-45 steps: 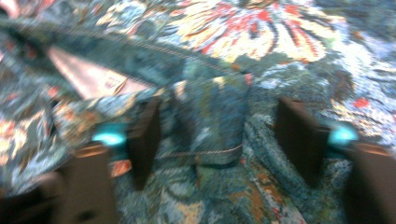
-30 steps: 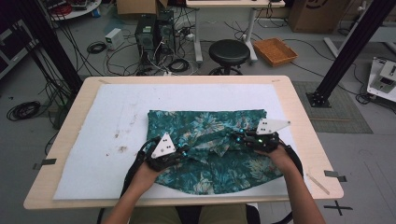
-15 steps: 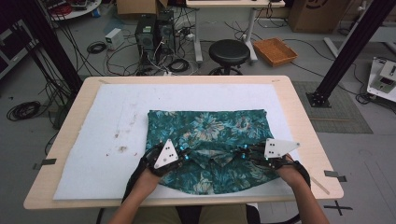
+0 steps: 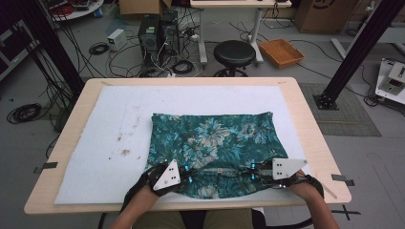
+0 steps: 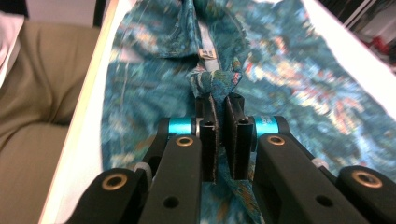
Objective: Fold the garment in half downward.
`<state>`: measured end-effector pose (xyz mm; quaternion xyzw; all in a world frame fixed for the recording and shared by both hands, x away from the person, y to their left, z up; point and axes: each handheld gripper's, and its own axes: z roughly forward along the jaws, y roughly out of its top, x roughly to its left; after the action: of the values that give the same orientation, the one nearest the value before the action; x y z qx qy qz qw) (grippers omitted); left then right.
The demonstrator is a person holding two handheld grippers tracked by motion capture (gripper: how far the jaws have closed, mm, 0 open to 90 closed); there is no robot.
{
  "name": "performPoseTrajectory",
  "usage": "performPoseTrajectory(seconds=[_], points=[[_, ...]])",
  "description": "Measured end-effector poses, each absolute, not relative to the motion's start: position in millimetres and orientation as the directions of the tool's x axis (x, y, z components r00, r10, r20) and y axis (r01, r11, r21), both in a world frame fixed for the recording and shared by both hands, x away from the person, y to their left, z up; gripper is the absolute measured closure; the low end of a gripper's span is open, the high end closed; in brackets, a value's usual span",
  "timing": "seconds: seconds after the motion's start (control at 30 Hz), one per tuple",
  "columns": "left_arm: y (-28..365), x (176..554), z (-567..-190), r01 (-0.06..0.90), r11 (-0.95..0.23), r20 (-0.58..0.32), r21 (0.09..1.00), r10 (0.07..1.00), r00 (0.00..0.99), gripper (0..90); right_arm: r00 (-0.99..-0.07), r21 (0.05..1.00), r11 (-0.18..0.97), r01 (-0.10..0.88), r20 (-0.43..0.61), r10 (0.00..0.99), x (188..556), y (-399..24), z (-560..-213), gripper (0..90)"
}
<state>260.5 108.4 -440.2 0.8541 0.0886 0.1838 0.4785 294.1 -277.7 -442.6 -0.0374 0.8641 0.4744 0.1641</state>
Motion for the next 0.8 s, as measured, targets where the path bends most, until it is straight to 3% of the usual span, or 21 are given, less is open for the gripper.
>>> performPoseTrajectory(seconds=[0.03,0.2,0.23,0.3,0.33,0.5,0.8], points=[[110,260,-439,-0.005,-0.517,0.215,0.856,0.347,0.913,63.2,-0.944,0.801,0.559,-0.213,-0.316,0.092,294,-278,-443,84.0],[126,263,-426,0.100,-0.431,0.134,0.897,0.480,0.867,45.6,-0.950,0.794,0.581,-0.178,-0.293,0.110,293,-280,-445,73.7],[131,264,-424,0.126,-0.436,0.122,0.891,0.497,0.859,45.3,-0.951,0.810,0.562,-0.170,-0.285,0.123,293,-282,-443,73.5],[135,266,-424,0.173,-0.472,0.107,0.865,0.508,0.855,42.5,-0.958,0.847,0.514,-0.132,-0.243,0.155,294,-288,-435,61.6],[135,268,-426,0.195,-0.491,0.099,0.849,0.511,0.854,39.6,-0.959,0.862,0.496,-0.109,-0.223,0.177,295,-291,-431,60.4],[122,269,-431,0.196,-0.531,0.093,0.824,0.469,0.878,37.2,-0.956,0.899,0.437,-0.008,-0.136,0.262,298,-290,-419,45.1],[78,284,-439,0.162,-0.650,0.160,0.742,0.407,0.900,31.1,-0.956,0.886,0.461,0.041,-0.100,0.276,306,-274,-426,44.7]])
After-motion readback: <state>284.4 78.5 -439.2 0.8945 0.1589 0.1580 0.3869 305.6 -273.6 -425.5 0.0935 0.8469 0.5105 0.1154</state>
